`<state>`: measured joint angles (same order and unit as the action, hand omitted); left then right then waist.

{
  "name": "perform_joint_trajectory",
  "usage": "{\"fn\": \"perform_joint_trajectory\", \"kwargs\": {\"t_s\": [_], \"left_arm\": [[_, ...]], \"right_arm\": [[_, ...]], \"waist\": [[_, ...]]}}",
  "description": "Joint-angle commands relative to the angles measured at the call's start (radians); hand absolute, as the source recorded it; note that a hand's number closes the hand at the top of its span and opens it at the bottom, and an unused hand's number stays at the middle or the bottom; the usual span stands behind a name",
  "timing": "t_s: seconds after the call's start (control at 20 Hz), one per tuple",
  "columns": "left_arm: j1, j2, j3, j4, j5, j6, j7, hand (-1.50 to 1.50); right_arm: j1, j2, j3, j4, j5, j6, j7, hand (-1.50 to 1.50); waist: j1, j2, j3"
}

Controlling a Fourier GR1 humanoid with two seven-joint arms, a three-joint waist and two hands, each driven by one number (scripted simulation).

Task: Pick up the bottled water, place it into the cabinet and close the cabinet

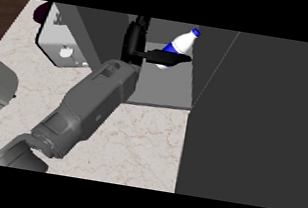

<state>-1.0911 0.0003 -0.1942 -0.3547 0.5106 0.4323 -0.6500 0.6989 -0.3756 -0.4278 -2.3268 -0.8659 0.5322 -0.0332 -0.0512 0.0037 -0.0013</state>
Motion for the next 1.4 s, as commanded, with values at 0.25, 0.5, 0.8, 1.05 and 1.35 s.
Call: {"fn": "perform_joint_trajectory", "kwargs": {"t_s": [0.25,0.5,0.8,1.05,1.35], "left_arm": [[0.227,0.0,-0.241,-0.334,0.126,0.053,0.069,-1.5],[0.431,0.0,-0.346,-0.563,0.114,0.089,0.06,-1.5],[0.639,0.014,-0.412,-0.758,0.093,0.09,0.048,-1.5],[0.801,0.075,-0.49,-0.966,0.086,0.089,0.085,-1.5],[0.91,0.201,-0.563,-1.195,0.056,0.08,0.154,1.5]], "right_arm": [[0.054,0.057,-0.005,-0.185,0.008,-0.067,0.067,-1.5],[0.054,0.043,-0.047,-0.143,-0.034,-0.056,0.072,-1.5],[0.061,0.082,-0.02,-0.212,0.005,-0.074,0.082,-1.5],[0.06,0.032,-0.098,-0.169,-0.049,-0.031,0.077,-1.5],[0.041,0.065,0.027,-0.193,0.077,0.025,0.093,1.5]], "waist": [[0.029,-0.013,0.0],[0.053,-0.015,0.0],[0.054,-0.01,0.0],[0.05,-0.011,0.0],[0.054,-0.01,0.0]]}}
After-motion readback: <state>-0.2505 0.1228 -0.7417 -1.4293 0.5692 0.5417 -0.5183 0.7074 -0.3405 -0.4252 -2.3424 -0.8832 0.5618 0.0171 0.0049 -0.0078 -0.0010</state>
